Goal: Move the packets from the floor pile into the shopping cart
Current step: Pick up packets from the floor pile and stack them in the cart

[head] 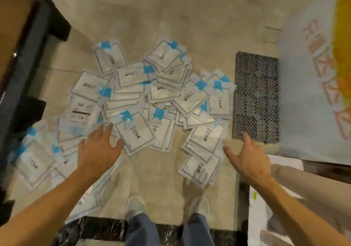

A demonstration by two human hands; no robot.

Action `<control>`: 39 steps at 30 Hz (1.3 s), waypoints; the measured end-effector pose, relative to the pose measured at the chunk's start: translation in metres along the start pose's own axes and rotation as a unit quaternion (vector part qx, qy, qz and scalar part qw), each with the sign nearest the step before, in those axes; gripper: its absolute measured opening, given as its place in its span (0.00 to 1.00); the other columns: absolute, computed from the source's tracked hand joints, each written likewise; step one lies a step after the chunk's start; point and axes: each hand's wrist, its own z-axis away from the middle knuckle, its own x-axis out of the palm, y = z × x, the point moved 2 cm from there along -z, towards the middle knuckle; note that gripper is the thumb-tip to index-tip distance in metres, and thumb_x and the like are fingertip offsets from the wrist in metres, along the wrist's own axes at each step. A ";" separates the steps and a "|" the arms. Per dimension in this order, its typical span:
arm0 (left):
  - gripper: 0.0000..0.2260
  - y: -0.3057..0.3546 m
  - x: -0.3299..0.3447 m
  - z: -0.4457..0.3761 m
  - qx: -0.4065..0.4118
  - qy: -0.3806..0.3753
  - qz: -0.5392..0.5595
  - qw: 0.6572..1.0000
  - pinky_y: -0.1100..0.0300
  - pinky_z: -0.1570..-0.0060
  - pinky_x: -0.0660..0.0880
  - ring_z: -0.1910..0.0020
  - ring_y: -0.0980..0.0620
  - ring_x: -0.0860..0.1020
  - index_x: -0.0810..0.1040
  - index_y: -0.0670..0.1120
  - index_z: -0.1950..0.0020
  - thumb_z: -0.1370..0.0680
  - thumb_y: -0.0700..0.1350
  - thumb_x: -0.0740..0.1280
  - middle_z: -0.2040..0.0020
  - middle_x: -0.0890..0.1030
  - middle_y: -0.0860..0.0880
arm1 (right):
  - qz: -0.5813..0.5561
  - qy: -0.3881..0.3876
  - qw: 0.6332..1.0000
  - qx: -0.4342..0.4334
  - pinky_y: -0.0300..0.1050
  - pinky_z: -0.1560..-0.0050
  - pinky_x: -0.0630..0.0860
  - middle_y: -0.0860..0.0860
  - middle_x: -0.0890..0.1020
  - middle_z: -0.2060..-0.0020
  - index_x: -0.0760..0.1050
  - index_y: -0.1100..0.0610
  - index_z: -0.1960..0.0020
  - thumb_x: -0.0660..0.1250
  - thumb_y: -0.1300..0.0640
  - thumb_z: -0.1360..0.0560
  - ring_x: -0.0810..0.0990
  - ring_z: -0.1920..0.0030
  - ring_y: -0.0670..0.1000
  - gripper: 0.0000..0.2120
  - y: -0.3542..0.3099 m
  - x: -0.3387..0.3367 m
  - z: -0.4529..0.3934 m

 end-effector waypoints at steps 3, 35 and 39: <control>0.38 0.006 0.093 -0.051 -0.025 -0.016 0.039 0.999 0.40 0.28 0.65 0.23 0.40 0.64 0.60 0.50 0.18 0.25 0.67 0.53 0.20 0.63 0.42 | -0.010 -0.014 1.000 0.001 0.62 0.33 0.74 0.58 0.71 0.25 0.55 0.53 0.18 0.63 0.30 0.23 0.71 0.28 0.64 0.43 0.001 0.086 -0.063; 0.11 -0.015 0.334 -0.170 -0.262 0.086 0.678 0.682 0.51 0.54 0.83 0.58 0.55 0.85 0.79 0.50 0.50 0.25 0.39 0.77 0.52 0.85 0.53 | -0.748 0.067 0.601 0.271 0.54 0.55 0.85 0.52 0.88 0.51 0.76 0.53 0.51 0.76 0.68 0.27 0.88 0.54 0.54 0.13 0.001 0.351 -0.200; 0.10 -0.024 0.312 -0.152 -0.233 0.056 0.684 0.689 0.50 0.53 0.82 0.59 0.54 0.86 0.80 0.49 0.49 0.25 0.38 0.76 0.53 0.86 0.53 | -0.748 0.045 0.614 0.248 0.54 0.49 0.85 0.52 0.88 0.48 0.78 0.54 0.47 0.75 0.69 0.26 0.87 0.47 0.56 0.14 0.003 0.337 -0.172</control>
